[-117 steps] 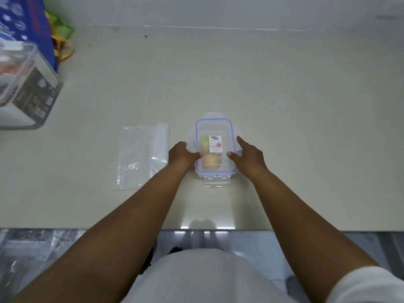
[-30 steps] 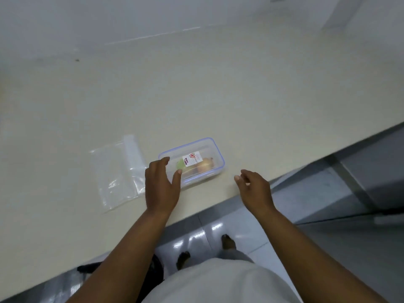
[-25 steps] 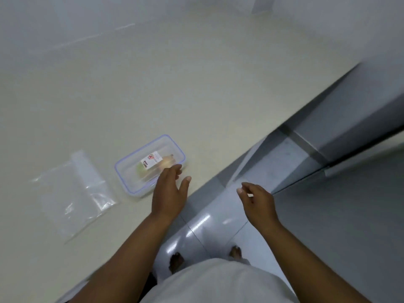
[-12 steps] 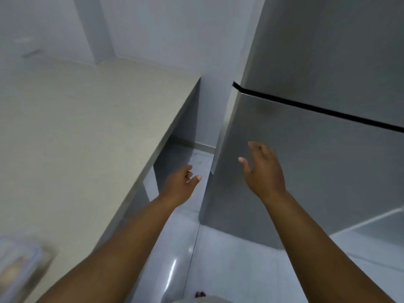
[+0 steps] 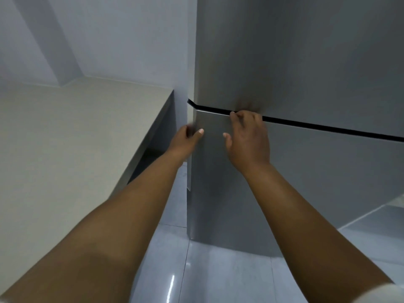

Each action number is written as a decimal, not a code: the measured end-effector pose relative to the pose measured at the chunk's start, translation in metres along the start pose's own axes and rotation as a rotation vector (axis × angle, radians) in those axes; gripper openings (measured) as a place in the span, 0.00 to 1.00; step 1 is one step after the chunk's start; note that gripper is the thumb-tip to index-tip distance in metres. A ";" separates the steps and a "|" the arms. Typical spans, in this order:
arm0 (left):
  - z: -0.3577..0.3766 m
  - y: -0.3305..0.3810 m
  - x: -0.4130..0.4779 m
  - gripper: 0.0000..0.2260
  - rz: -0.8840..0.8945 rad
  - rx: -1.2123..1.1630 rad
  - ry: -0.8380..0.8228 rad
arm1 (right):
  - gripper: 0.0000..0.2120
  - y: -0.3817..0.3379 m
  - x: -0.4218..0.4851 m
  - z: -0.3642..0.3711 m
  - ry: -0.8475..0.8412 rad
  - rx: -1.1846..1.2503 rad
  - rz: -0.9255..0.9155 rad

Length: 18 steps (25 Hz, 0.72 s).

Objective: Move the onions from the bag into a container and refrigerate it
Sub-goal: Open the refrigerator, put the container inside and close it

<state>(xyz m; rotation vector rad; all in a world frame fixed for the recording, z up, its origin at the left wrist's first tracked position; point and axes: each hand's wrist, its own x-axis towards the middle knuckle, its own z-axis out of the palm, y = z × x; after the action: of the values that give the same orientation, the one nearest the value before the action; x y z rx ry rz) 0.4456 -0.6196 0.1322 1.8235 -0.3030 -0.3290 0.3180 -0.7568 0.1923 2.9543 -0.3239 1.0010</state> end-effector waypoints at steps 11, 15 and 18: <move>-0.009 -0.020 -0.028 0.19 0.081 0.002 -0.065 | 0.20 -0.017 -0.008 -0.012 -0.009 -0.065 0.073; -0.021 -0.039 -0.088 0.18 0.157 0.108 -0.090 | 0.27 -0.038 -0.052 -0.033 0.078 -0.032 0.141; -0.027 -0.053 -0.143 0.11 0.237 0.142 -0.100 | 0.34 -0.059 -0.098 -0.053 0.081 0.038 0.234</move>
<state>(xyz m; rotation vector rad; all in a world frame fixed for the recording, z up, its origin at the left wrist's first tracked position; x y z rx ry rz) 0.3253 -0.5286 0.0975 1.8896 -0.6200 -0.2370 0.2220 -0.6766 0.1796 2.9491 -0.6693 1.1568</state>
